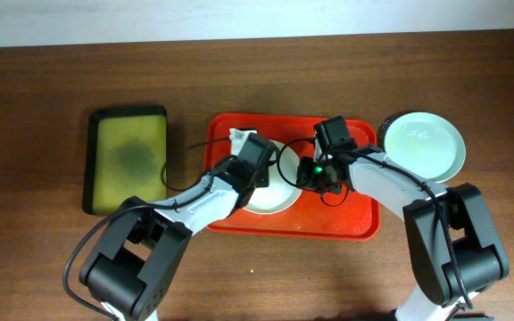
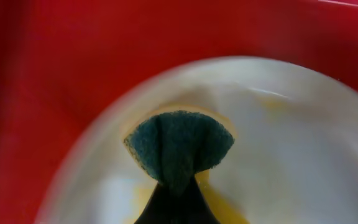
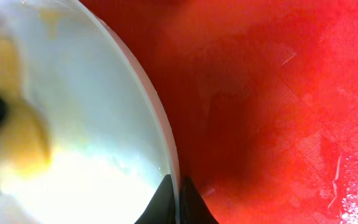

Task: Clean dirty plates on tray and stack at the side
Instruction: 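Scrub the white plate with the sponge in the left gripper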

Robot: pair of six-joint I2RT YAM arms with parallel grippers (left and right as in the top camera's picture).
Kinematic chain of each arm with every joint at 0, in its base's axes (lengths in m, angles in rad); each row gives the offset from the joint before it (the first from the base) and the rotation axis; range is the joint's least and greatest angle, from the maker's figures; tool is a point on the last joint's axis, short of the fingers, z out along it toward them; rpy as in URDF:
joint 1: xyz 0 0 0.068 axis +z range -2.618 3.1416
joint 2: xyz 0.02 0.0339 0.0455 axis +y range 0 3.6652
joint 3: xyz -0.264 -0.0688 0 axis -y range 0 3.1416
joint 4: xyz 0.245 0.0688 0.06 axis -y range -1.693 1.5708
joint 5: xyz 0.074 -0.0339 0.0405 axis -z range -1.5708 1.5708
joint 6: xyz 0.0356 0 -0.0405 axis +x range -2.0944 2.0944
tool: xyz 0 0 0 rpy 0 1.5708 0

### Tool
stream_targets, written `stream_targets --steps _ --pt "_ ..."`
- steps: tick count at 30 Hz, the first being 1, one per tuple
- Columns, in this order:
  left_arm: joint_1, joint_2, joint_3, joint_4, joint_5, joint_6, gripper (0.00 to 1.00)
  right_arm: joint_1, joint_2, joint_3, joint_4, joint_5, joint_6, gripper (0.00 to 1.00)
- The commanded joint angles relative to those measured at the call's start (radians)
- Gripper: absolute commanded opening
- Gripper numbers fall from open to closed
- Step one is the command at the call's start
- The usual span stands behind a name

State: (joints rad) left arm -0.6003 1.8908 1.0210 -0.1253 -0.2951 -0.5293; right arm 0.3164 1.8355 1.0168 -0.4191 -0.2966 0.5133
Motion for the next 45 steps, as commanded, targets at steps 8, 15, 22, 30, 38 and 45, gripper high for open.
stream_targets --steps 8,15,22,30,38,45 --pt "0.044 -0.084 -0.005 -0.085 0.171 0.063 0.0 -0.005 0.019 0.008 -0.012 0.021 -0.007 0.04" --pt "0.02 -0.072 -0.006 -0.132 0.407 0.048 0.0 -0.005 0.019 0.008 -0.012 0.021 -0.007 0.04" --pt "0.02 -0.085 -0.005 -0.288 -0.143 0.056 0.0 -0.003 0.019 0.008 -0.018 0.021 -0.007 0.04" --pt "0.02 -0.163 -0.001 -0.171 -0.027 0.056 0.0 -0.003 0.019 0.008 -0.014 0.021 -0.007 0.04" --pt "0.023 -0.068 -0.001 0.068 0.291 0.043 0.0 -0.003 0.019 0.008 -0.015 0.021 -0.008 0.04" --pt "0.108 0.016 -0.001 0.08 0.259 0.06 0.0 -0.003 0.019 0.008 -0.015 0.021 -0.007 0.04"
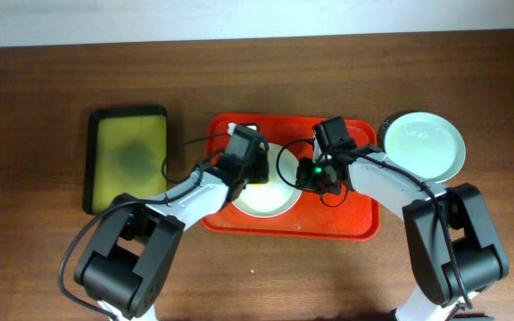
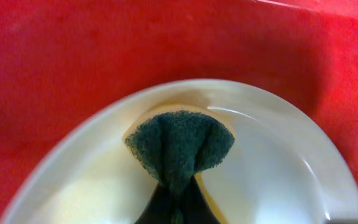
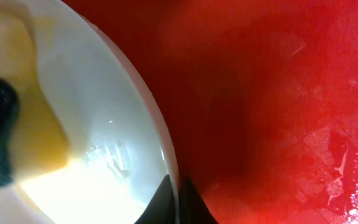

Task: Clean dirty plates on tray and stack at the side
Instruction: 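Scrub the white plate with the sponge in the left gripper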

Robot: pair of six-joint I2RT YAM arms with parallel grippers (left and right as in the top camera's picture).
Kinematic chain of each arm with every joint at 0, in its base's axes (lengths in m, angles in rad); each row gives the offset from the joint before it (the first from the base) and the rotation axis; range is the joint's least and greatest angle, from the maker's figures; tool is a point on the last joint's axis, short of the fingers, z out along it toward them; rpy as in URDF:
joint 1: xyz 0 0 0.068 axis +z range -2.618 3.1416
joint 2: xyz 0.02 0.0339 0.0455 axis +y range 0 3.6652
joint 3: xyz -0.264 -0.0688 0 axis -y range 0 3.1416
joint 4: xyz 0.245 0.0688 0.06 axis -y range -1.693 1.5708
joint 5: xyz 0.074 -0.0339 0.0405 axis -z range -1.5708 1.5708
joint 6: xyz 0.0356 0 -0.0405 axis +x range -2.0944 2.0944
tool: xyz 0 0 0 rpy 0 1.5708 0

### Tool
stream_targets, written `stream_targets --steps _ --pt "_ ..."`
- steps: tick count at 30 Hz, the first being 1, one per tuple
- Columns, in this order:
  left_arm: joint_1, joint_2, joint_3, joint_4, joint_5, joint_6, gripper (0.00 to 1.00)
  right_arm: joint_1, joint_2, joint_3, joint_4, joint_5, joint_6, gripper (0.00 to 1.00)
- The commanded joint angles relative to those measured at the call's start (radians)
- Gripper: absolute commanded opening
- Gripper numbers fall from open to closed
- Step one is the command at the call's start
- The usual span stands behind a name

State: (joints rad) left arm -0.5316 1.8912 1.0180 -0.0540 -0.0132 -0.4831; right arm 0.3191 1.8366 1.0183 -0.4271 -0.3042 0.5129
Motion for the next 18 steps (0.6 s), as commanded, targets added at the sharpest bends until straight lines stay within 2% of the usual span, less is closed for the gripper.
stream_targets --steps 1,3,4,8,11,14,18 --pt "0.051 0.016 0.002 0.007 -0.075 0.047 0.0 -0.006 0.018 0.006 -0.008 0.029 -0.007 0.04" --pt "0.084 0.014 0.002 -0.046 -0.225 0.074 0.0 -0.006 0.018 0.006 -0.008 0.029 -0.008 0.04" --pt "0.096 0.013 0.002 -0.07 -0.256 0.074 0.0 -0.006 0.018 0.006 -0.008 0.029 -0.011 0.04" --pt "0.12 -0.047 0.002 -0.139 -0.274 0.096 0.0 -0.006 0.018 0.006 -0.008 0.029 -0.011 0.04" --pt "0.085 -0.16 0.002 -0.176 -0.203 0.096 0.0 -0.006 0.018 0.006 -0.007 0.029 -0.01 0.04" --pt "0.026 -0.2 0.002 -0.187 -0.031 0.095 0.0 -0.006 0.018 0.006 -0.006 0.029 -0.01 0.04" --pt "-0.064 -0.134 -0.003 -0.194 -0.023 0.05 0.0 -0.006 0.018 0.006 -0.004 0.029 -0.01 0.04"
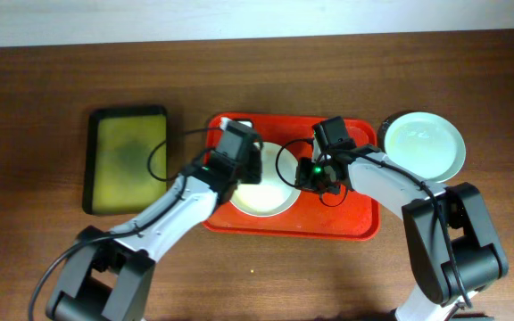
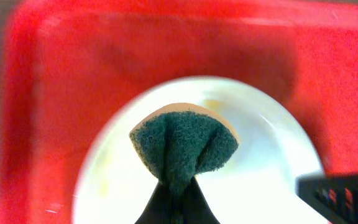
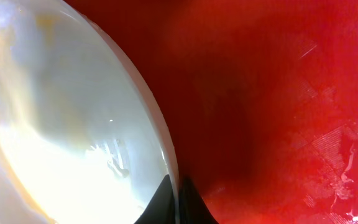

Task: Clean dirty plates on tray and stack at the side
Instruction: 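Scrub the white plate with the sponge in the left gripper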

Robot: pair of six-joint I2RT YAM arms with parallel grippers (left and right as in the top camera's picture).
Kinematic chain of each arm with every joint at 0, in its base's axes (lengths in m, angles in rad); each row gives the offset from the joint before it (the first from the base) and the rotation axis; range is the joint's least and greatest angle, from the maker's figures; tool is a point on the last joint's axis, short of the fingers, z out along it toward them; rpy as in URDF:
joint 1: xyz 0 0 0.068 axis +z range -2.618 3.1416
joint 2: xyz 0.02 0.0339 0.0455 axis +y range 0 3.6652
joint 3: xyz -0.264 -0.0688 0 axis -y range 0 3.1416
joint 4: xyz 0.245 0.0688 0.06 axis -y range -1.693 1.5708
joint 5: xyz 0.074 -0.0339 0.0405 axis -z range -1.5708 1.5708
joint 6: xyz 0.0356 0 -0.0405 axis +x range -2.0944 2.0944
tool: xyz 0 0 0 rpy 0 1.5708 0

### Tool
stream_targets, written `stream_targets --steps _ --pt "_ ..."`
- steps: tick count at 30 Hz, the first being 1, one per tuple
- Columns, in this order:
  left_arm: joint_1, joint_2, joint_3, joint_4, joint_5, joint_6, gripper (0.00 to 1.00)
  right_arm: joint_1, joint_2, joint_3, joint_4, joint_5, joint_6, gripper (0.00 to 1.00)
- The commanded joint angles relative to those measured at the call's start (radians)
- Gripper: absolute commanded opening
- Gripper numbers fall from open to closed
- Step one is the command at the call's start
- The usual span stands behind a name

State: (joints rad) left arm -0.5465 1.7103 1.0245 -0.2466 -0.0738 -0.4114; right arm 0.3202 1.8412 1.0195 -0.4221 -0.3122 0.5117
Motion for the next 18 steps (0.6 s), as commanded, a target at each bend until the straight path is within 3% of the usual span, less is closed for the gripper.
stream_targets --steps 1,6,14,18 --pt "-0.063 0.069 -0.009 0.002 0.036 -0.022 0.0 -0.007 0.013 0.005 -0.008 0.037 -0.009 0.04" --pt "-0.078 0.177 -0.009 0.005 0.026 -0.047 0.0 -0.007 0.013 0.005 -0.008 0.037 -0.01 0.04" --pt "-0.077 0.163 -0.007 -0.13 -0.503 -0.042 0.0 -0.007 0.013 0.005 -0.008 0.037 -0.01 0.04" --pt "-0.076 0.101 0.009 -0.129 -0.589 0.04 0.0 -0.007 0.013 0.005 -0.008 0.037 -0.01 0.04"
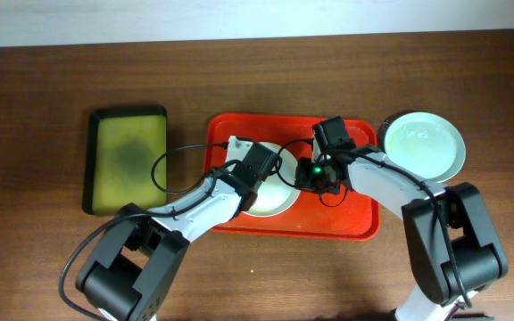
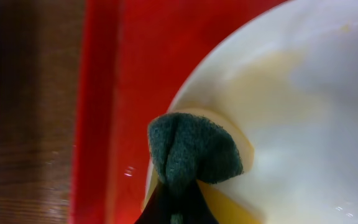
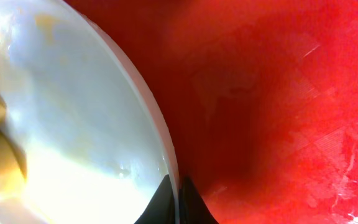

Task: Clean dirty plates on tray and stack at the side
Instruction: 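Scrub the white plate with the sponge in the left gripper, then return the sponge with the left gripper to the black tray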

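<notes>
A white plate (image 1: 273,192) with yellowish smears lies in the red tray (image 1: 346,218). My left gripper (image 2: 178,208) is shut on a yellow sponge with a dark green scouring face (image 2: 194,152), pressed on the plate's (image 2: 303,112) left rim next to the tray's left wall (image 2: 98,93). My right gripper (image 3: 179,196) is shut on the plate's right rim (image 3: 160,134), one finger inside and one outside. In the overhead view the left gripper (image 1: 255,169) sits over the plate's left part and the right gripper (image 1: 309,172) at its right edge.
A clean white plate (image 1: 424,144) rests on the table right of the tray. A black dish of yellow-green liquid (image 1: 130,156) stands left of the tray. Brown tabletop (image 2: 33,112) shows beyond the tray's left wall.
My left gripper with the sponge has moved from the far middle of the plate to its left rim, close to the tray wall. The right gripper keeps its hold on the rim.
The sponge was pressed on the plate's inside while my right gripper held the rim. It then sat near the far rim, then was lifted higher over the plate's middle. Now it is down on the left rim. The plate has stayed in place throughout.
</notes>
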Robot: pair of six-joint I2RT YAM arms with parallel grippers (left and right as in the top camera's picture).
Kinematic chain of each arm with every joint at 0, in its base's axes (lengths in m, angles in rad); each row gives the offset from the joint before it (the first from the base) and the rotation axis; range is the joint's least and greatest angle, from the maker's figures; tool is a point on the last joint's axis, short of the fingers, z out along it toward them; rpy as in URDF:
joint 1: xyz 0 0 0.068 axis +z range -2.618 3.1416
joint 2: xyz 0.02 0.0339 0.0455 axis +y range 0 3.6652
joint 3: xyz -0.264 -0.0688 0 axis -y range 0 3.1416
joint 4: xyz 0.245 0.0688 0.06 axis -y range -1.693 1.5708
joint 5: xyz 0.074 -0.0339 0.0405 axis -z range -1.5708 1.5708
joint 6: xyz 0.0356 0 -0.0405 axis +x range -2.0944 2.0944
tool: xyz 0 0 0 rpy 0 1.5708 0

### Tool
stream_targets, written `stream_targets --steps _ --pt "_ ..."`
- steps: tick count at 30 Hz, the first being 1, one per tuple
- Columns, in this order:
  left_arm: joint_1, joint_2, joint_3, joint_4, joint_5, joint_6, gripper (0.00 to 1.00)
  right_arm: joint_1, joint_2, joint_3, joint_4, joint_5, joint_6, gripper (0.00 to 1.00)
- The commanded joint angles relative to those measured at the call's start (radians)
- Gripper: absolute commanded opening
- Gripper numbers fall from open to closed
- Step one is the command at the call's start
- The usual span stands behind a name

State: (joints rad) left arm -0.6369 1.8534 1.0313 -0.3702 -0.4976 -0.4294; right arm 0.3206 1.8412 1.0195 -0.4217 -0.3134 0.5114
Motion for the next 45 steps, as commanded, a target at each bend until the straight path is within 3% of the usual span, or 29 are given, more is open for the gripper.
stream_targets --steps 1,4,7,9,19,26,29,35,39,45 --pt "0.014 -0.061 0.014 -0.006 -0.164 0.058 0.0 -0.008 0.013 0.005 -0.009 0.038 -0.009 0.04" --pt "0.014 -0.104 0.037 -0.005 -0.049 0.057 0.0 -0.008 0.013 0.005 -0.009 0.038 -0.009 0.04" --pt "0.014 -0.107 0.039 0.025 0.354 0.056 0.0 -0.008 0.013 0.005 -0.009 0.039 -0.009 0.04" --pt "0.013 -0.101 0.037 0.032 0.494 0.056 0.0 -0.008 0.013 0.005 -0.009 0.042 -0.009 0.04" --pt "0.018 0.021 0.033 0.019 0.484 -0.003 0.0 -0.008 0.013 0.005 -0.01 0.042 -0.009 0.04" --pt "0.023 0.03 0.039 -0.082 -0.048 -0.002 0.0 -0.008 0.013 0.005 -0.01 0.042 -0.009 0.04" --pt "0.039 -0.019 0.042 -0.096 -0.121 0.001 0.0 -0.008 0.013 0.005 -0.01 0.042 -0.009 0.04" --pt "0.081 -0.109 0.084 -0.095 -0.105 0.005 0.0 -0.008 0.013 0.005 -0.01 0.042 -0.009 0.04" --pt "0.216 -0.121 0.086 -0.09 0.102 0.034 0.0 -0.008 0.013 0.005 -0.01 0.045 -0.009 0.04" --pt "0.549 -0.12 0.086 -0.065 0.383 0.034 0.0 -0.008 0.013 0.005 -0.01 0.06 -0.009 0.04"
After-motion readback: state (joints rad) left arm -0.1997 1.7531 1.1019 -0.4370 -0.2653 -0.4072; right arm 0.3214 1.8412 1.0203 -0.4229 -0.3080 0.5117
